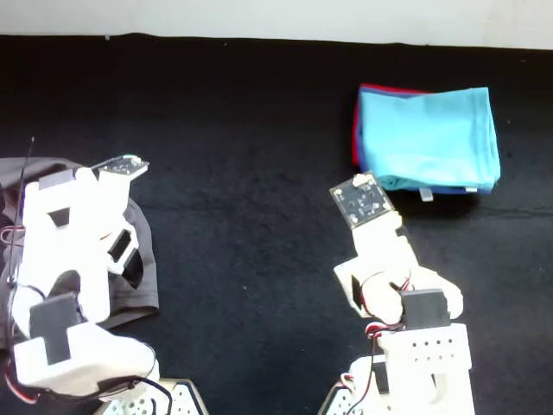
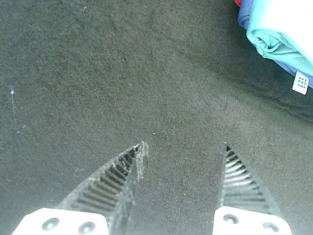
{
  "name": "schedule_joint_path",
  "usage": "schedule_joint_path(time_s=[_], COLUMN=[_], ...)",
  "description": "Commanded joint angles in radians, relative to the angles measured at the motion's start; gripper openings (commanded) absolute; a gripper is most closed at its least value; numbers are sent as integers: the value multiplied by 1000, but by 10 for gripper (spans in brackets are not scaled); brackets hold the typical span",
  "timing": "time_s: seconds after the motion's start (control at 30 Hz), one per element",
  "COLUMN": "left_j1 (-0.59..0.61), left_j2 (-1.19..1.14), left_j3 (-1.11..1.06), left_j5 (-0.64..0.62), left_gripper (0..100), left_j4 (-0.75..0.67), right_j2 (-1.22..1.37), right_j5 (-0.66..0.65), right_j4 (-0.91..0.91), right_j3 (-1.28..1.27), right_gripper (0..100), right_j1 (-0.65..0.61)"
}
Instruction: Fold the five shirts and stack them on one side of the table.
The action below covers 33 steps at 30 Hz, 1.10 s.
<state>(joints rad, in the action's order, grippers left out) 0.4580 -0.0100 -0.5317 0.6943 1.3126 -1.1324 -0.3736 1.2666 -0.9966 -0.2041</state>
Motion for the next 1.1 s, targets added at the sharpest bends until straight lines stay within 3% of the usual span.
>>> schedule_joint_path(time_s=[0.0, 0.1, 0.23, 0.33, 0.53, 0.8, 0.93, 1.07], left_j1=[-7, 7, 1, 1, -1, 10, 127, 337], left_j2=[-58, -81, -36, 31, 214, 449, 493, 493], left_j3=[4, 5, 2, 7, 99, 389, 407, 377], left_j5=[6, 6, 6, -29, -46, -44, -41, 43], left_gripper=[165, 161, 22, 9, 9, 9, 9, 9], left_j4=[-48, -68, -61, -14, 167, 457, 457, 456], right_j2=[-12, -12, -12, -12, -7, -2, -2, 51], right_j5=[-8, -8, -8, -8, -8, 17, 84, 89], right_j4=[-18, -18, -18, -18, -19, -48, -74, -67], right_j3=[15, 15, 10, 10, 10, 15, 18, 91], right_gripper=[231, 231, 231, 231, 231, 231, 231, 231], right_j1=[-7, -7, -7, -7, -7, -7, -45, -162])
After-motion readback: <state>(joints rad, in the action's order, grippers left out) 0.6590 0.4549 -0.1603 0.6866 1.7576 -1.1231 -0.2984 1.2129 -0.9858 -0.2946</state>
